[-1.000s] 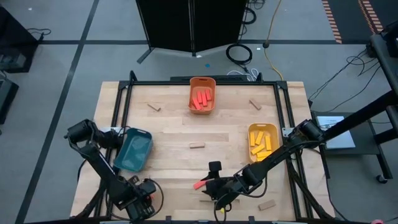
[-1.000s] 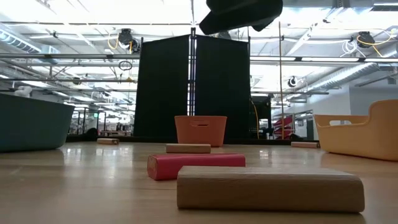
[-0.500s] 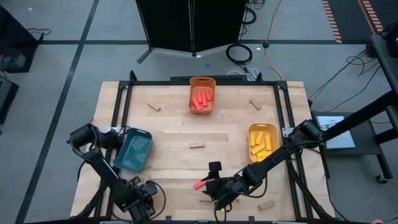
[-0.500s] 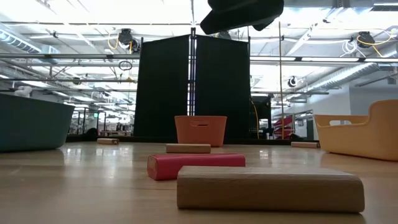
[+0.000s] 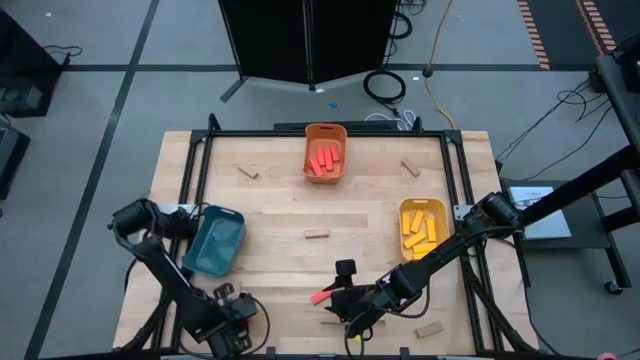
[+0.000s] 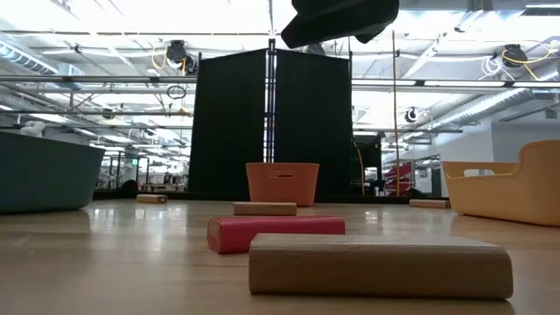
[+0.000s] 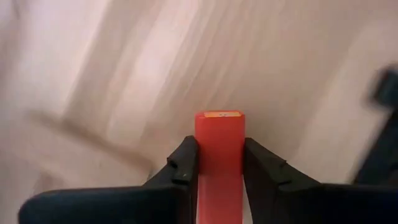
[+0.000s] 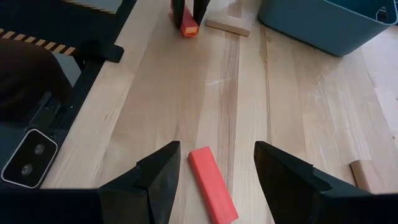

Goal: Sort blocks
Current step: Put the left orange block into the orange bin

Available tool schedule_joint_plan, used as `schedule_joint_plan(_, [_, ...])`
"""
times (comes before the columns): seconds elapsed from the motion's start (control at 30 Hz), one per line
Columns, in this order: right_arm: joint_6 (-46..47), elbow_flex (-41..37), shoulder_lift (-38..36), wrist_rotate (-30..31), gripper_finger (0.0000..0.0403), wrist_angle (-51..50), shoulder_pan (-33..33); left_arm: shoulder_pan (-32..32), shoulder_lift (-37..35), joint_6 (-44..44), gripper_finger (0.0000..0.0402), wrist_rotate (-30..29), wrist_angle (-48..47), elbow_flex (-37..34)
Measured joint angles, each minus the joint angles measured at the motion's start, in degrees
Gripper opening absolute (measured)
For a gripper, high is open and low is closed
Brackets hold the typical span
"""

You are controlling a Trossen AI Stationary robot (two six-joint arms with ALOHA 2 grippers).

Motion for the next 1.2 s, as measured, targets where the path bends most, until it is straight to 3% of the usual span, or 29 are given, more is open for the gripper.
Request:
schedule_joint_plan(0.1, [-0.01, 0.0, 0.0, 0.0, 0.0199, 2.15, -0.02, 0.0, -2.62, 4.84, 0.0094, -7.9, 0.27, 2.09])
schedule_joint_plan(0.2, [-0.47, 0.0, 0.0, 0.02, 0.0199, 6.34, 0.0, -0.22, -5.64, 12.25, 0.0107, -20.24, 1.98, 3.66])
schedule_joint_plan(0.33, [-3.02, 0.0, 0.0, 0.04, 0.0199, 13.25, -0.29, -0.26, -9.93, 26.05, 0.011, -36.88, 11.19, 3.96])
schedule_joint_plan(0.43, [-4.75, 0.0, 0.0, 0.05, 0.0199, 18.35, -1.03, 0.24, -11.09, 38.38, 0.0111, -44.65, 20.95, 3.96])
schedule_joint_plan(0.6, [-7.49, 0.0, 0.0, -1.11, 0.0206, 22.96, -3.01, 2.67, -11.12, 56.51, 0.0112, -42.44, 37.79, 3.96])
schedule_joint_plan(0.8, [-10.39, 0.0, 0.02, -13.4, 0.0247, 23.79, -3.74, 5.38, -11.12, 63.4, 0.0112, -40.94, 42.08, 3.96])
schedule_joint_plan(0.87, [-10.5, 0.0, 0.04, -12.55, 0.0259, 24.65, -3.6, 6.17, -11.12, 63.73, 0.0113, -40.13, 42.04, 3.96])
schedule_joint_plan(1.0, [-10.33, 0.0, 0.04, -3.93, 0.0271, 27.91, -3.78, 7.65, -11.03, 63.83, 0.0113, -38.77, 42.61, 3.96])
schedule_joint_plan(1.2, [-10.56, 0.0, 0.04, -7.25, 0.0269, 30.8, -4.73, 8.2, -10.99, 67.04, 0.0113, -38.69, 45.01, 3.96])
